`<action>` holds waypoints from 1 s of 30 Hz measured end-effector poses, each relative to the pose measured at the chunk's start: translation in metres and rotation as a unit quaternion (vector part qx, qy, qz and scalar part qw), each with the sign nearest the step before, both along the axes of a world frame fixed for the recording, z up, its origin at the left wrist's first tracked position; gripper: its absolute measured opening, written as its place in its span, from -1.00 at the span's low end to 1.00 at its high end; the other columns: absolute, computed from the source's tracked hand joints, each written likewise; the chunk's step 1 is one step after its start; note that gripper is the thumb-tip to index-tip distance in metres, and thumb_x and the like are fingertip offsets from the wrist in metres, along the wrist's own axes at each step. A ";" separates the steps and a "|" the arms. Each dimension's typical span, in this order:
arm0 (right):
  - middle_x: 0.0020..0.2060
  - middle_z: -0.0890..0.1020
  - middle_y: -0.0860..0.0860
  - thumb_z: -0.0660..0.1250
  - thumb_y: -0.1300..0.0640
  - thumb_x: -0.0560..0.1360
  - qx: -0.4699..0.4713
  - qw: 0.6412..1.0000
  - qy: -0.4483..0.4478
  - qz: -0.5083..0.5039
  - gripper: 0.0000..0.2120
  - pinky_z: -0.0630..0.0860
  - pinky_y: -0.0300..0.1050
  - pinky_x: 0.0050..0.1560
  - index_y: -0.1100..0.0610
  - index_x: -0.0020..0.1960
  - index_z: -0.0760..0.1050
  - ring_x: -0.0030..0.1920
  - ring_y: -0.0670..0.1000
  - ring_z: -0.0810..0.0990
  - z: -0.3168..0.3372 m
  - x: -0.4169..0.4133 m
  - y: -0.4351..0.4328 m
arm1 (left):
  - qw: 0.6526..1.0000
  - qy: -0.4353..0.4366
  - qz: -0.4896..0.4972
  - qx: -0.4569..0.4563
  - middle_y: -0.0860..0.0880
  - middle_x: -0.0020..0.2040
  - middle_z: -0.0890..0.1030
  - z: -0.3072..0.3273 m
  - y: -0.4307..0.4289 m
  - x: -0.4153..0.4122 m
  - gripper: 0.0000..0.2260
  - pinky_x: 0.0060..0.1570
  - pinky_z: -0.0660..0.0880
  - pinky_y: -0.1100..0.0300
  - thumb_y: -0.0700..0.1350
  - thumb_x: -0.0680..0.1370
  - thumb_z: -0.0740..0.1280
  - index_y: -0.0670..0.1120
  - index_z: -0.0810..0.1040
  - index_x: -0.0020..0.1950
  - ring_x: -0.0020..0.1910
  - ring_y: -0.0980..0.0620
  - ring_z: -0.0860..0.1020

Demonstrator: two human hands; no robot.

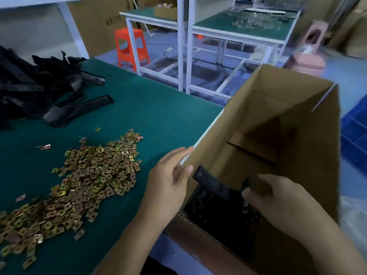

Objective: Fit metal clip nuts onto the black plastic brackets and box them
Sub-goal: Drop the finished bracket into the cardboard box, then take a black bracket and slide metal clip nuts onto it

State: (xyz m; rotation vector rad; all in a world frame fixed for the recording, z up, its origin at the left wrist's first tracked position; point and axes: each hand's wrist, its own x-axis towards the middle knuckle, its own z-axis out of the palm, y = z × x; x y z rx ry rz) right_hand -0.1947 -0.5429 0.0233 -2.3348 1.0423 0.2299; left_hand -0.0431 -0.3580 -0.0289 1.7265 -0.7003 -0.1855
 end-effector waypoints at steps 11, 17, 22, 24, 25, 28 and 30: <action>0.06 0.55 -0.25 0.40 -0.23 0.43 -0.023 0.957 -0.162 0.242 -0.60 0.39 -0.32 -0.01 -0.30 0.25 0.46 -0.04 -0.18 0.56 0.012 0.088 0.101 | 0.980 -0.074 0.181 0.045 0.24 0.14 0.57 0.012 0.119 -0.001 -0.68 0.03 0.47 0.39 -0.24 0.64 0.33 0.22 0.61 0.09 0.16 0.18 0.58; 0.31 0.24 -0.26 0.36 -0.38 0.41 -0.023 0.863 -0.155 0.481 -0.27 0.27 -0.07 0.42 -0.35 0.49 0.13 0.41 -0.10 0.17 0.001 0.166 0.221 | 0.899 -0.071 0.416 0.113 0.28 0.05 0.56 0.016 0.234 0.008 -0.63 0.04 0.36 0.53 -0.26 0.59 0.34 0.28 0.57 0.01 0.10 0.31 0.52; 0.51 0.03 -0.16 0.44 -0.40 0.32 -0.063 0.802 -0.021 0.594 -0.05 0.03 0.21 0.52 -0.33 0.54 -0.01 0.55 0.07 -0.02 -0.001 0.205 0.300 | 0.819 0.038 0.557 0.131 0.02 0.18 0.42 0.009 0.335 0.030 -0.69 -0.13 0.38 0.42 -0.20 0.61 0.37 0.17 0.46 0.22 0.04 0.30 0.42; 0.42 0.14 -0.14 0.48 -0.36 0.31 -0.070 0.797 0.003 0.600 -0.07 0.17 0.17 0.49 -0.30 0.53 0.07 0.48 0.03 0.10 -0.005 0.210 0.309 | 0.793 0.060 0.584 0.162 -0.04 0.26 0.37 0.006 0.363 0.040 -0.57 -0.09 0.32 0.34 -0.16 0.59 0.41 0.05 0.37 0.41 -0.02 0.30 0.38; 0.34 0.19 -0.15 0.49 -0.34 0.31 -0.070 0.797 -0.001 0.600 -0.12 0.23 0.13 0.46 -0.31 0.51 0.13 0.43 0.00 0.16 -0.006 0.212 0.310 | 0.788 0.058 0.590 0.165 -0.04 0.28 0.35 0.005 0.373 0.046 -0.49 -0.11 0.30 0.36 -0.15 0.58 0.43 0.02 0.32 0.47 -0.05 0.35 0.38; 0.15 0.30 -0.21 0.49 -0.25 0.39 -0.061 0.803 -0.039 0.591 -0.42 0.35 -0.07 0.35 -0.32 0.35 0.38 0.29 -0.08 0.34 -0.007 0.216 0.310 | 0.799 0.044 0.580 0.153 -0.02 0.29 0.31 0.007 0.386 0.072 -0.35 -0.08 0.32 0.38 -0.04 0.56 0.46 0.08 0.21 0.56 -0.02 0.24 0.44; 0.10 0.33 -0.25 0.49 -0.21 0.41 -0.057 0.803 -0.048 0.591 -0.57 0.36 -0.18 0.27 -0.32 0.24 0.47 0.21 -0.13 0.39 -0.005 0.216 0.311 | 0.801 0.024 0.568 0.186 0.02 0.22 0.32 0.009 0.385 0.088 -0.41 -0.21 0.35 0.36 0.06 0.58 0.43 0.19 0.24 0.54 -0.12 0.16 0.49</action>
